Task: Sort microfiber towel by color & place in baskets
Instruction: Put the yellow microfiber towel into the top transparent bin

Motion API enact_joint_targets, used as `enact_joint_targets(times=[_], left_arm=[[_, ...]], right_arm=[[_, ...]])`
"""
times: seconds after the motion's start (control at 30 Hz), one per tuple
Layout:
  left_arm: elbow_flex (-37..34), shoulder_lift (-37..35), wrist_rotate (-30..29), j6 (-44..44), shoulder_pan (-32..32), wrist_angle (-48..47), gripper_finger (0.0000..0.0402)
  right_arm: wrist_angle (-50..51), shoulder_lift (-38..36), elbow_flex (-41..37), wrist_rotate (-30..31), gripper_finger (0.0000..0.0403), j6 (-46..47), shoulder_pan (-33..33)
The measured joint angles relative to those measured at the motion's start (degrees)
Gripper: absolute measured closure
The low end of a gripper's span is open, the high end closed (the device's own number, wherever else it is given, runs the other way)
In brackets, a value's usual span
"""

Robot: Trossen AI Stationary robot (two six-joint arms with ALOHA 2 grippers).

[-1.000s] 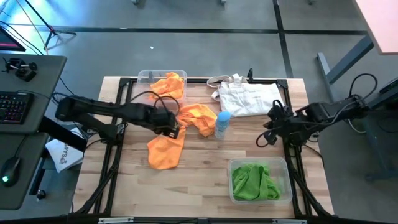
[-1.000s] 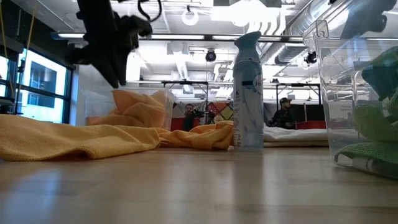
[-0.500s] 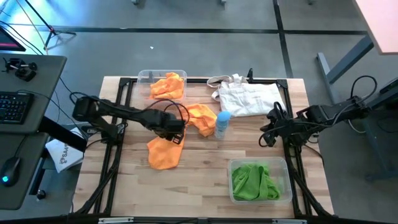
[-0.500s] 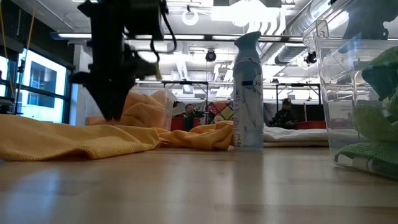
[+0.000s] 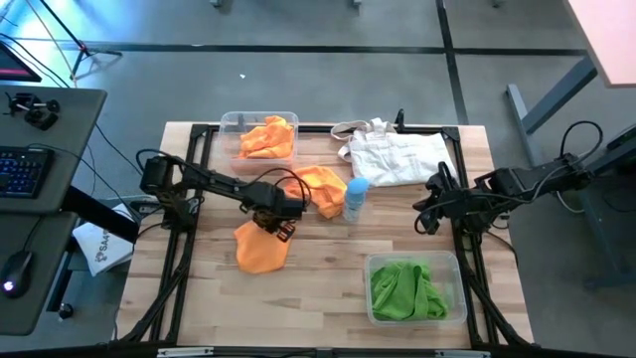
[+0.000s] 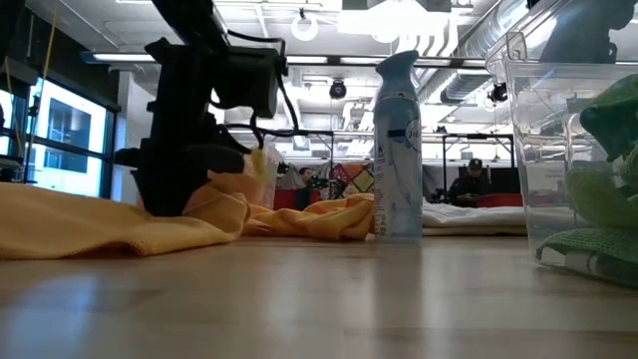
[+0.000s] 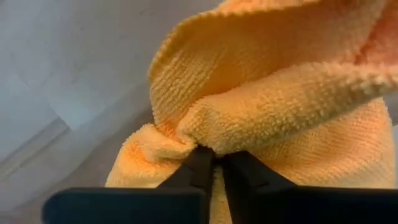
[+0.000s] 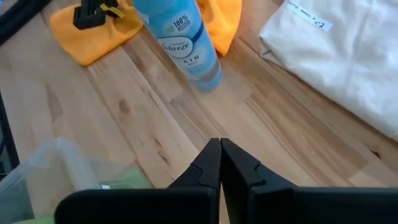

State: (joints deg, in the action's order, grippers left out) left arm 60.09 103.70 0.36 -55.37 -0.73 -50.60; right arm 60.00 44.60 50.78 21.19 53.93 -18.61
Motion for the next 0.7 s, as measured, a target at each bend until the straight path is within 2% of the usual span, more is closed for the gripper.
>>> enact_joint_targets(times=[0.13, 0.3, 0.57, 0.7], left_arm=[[1.35, -3.38, -0.50, -0.22, -0.36, -0.46, 0.0397], [4.02, -12.02, -5.29, -0.17, -1.20, -3.62, 0.0400], [6.28, -28.36, -18.83, -1.53, -2.34, -3.49, 0.0401], [8.38, -33.90, -24.70, 0.09, 0.04, -3.23, 0.0401]], right_arm=[[-0.99, 0.00, 0.00, 0.00, 0.0403, -0.09, 0.00], [-1.21, 0.00, 0.00, 1.11, 0.0403, -0.44, 0.00], [3.58, 0.00, 0.00, 7.74, 0.0403, -1.06, 0.00], [6.74, 0.02, 0.00, 6.07, 0.0403, -1.53, 0.59]])
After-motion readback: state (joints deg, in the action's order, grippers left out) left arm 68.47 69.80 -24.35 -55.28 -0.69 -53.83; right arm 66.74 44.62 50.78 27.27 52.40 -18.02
